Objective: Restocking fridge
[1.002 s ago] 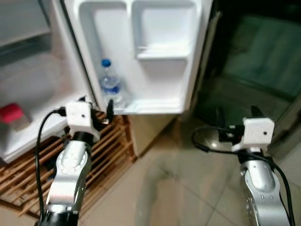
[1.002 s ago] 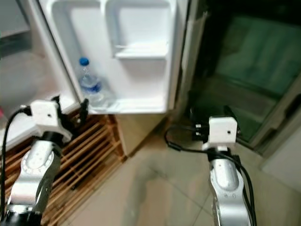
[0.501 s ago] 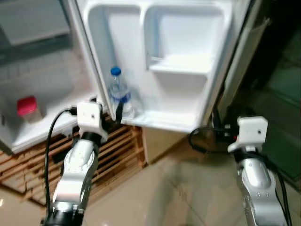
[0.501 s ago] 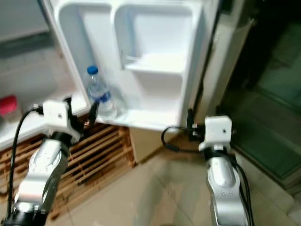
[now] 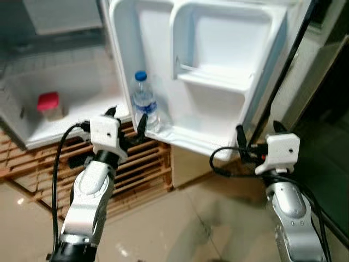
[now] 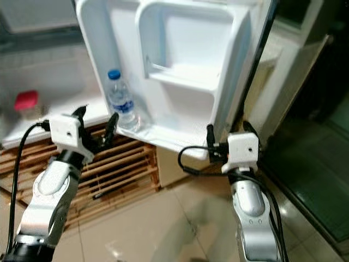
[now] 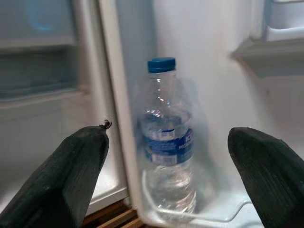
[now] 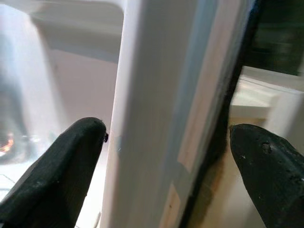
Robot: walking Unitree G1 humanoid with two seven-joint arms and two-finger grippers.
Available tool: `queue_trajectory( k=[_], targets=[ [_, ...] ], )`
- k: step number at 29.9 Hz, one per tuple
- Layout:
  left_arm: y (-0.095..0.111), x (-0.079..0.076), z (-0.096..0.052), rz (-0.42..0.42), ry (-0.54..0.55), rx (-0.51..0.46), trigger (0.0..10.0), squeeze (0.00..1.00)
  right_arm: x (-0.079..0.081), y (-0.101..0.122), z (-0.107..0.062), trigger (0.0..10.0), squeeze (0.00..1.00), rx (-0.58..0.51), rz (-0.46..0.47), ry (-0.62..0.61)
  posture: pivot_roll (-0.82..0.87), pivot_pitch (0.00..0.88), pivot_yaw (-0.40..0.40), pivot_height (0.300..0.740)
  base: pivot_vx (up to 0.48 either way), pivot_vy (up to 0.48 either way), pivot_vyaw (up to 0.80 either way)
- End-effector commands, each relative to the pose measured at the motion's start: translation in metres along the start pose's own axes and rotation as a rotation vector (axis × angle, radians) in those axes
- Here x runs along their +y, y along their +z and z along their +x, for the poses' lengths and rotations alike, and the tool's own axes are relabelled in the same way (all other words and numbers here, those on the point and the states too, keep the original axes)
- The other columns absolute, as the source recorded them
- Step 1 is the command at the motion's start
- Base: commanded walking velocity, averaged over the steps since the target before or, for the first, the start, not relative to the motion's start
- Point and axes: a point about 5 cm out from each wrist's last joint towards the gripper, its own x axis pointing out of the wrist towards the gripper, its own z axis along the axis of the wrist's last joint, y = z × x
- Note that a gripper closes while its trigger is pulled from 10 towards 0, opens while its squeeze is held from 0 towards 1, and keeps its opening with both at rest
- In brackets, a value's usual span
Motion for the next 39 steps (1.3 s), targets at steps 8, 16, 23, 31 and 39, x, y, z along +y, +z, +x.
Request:
queue_trajectory(
  k=[8, 16, 23, 31, 39],
  targets=[
    [0.005, 0.001, 0.0, 0.011, -0.017, -0.029, 10.0, 0.0, 0.003, 0.003, 0.002, 10.0, 0.0, -0.018, -0.001, 0.026, -0.19, 0.038, 0.062, 0.74, 0.0, -0.45, 0.7],
    [0.005, 0.0, -0.001, -0.033, -0.008, -0.043, 10.0, 0.0, -0.004, 0.002, -0.005, 10.0, 0.0, -0.019, 0.031, 0.025, -0.19, 0.033, 0.055, 0.74, 0.039, -0.262, 0.24],
    [-0.006, 0.009, -0.003, -0.04, 0.016, 0.026, 10.0, 0.0, -0.006, -0.03, -0.045, 10.0, 0.0, 0.163, 0.02, 0.199, -0.2, 0.03, 0.051, 0.74, 0.0, 0.0, 0.0],
    [-0.025, 0.016, 0.003, -0.004, 0.036, 0.137, 10.0, 0.0, -0.059, -0.078, -0.052, 10.0, 0.0, 0.433, -0.178, -0.081, -0.21, 0.009, 0.066, 0.74, 0.0, 0.0, 0.0],
    [-0.122, 0.024, -0.037, 0.011, 0.001, 0.77, 10.0, 0.0, -0.106, -0.048, 0.008, 10.0, 0.0, 0.309, -0.366, -0.36, -0.2, 0.012, 0.074, 0.74, 0.0, 0.0, 0.0]
  ],
)
